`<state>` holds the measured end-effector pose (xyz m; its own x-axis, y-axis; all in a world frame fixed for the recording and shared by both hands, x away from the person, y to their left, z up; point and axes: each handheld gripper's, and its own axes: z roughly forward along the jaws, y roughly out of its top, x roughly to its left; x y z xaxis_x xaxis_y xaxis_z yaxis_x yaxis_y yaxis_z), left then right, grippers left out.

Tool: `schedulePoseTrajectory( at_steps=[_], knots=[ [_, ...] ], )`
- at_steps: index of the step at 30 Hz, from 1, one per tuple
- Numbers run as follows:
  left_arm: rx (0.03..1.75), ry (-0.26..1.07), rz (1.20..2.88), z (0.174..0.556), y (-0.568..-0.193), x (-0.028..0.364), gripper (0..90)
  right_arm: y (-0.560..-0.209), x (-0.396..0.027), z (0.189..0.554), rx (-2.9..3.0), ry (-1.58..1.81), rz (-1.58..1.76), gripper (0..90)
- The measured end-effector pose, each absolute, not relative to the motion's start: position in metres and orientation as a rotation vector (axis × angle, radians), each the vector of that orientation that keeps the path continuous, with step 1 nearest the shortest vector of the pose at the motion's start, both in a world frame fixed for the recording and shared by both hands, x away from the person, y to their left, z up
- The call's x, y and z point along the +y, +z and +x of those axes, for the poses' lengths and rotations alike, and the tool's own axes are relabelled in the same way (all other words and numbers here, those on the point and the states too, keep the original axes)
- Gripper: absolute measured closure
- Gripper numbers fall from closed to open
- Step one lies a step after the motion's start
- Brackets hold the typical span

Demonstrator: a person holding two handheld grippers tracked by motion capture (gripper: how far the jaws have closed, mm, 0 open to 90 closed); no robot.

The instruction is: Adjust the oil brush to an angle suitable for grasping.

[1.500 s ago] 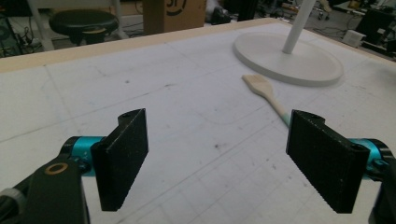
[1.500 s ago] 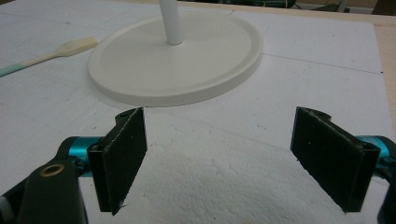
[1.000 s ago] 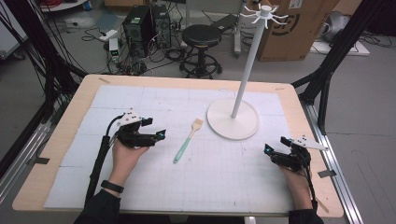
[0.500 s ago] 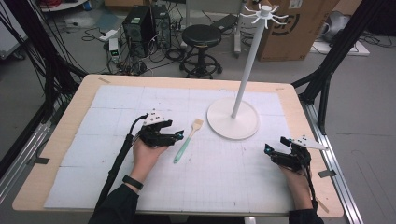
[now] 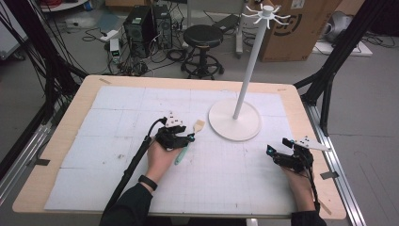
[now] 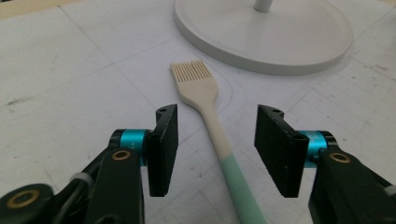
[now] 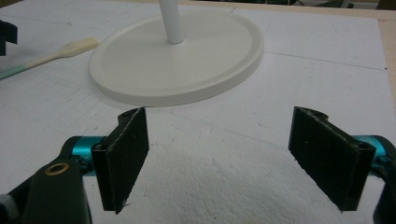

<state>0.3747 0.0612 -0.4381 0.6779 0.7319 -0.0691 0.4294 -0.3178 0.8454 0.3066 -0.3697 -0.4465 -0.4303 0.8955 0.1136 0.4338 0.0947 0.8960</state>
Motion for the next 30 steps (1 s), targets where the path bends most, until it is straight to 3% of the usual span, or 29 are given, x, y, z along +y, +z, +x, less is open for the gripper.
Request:
schedulePoseTrajectory(
  at_steps=[13,22,26,30],
  knots=[
    [0.909,0.503,2.067,0.377,-0.449,0.039,64.9,-0.447,-0.370,0.307,1.914,1.302,1.303,19.7],
    [0.900,0.459,2.084,0.378,-0.449,0.037,78.4,-0.447,-0.370,0.307,1.915,1.301,1.301,19.8],
    [0.944,0.398,2.048,0.381,-0.450,0.041,79.4,-0.447,-0.370,0.307,1.915,1.302,1.303,19.7],
    [0.961,0.419,2.045,0.380,-0.449,0.040,80.4,-0.447,-0.370,0.307,1.915,1.304,1.304,19.7]
  ],
)
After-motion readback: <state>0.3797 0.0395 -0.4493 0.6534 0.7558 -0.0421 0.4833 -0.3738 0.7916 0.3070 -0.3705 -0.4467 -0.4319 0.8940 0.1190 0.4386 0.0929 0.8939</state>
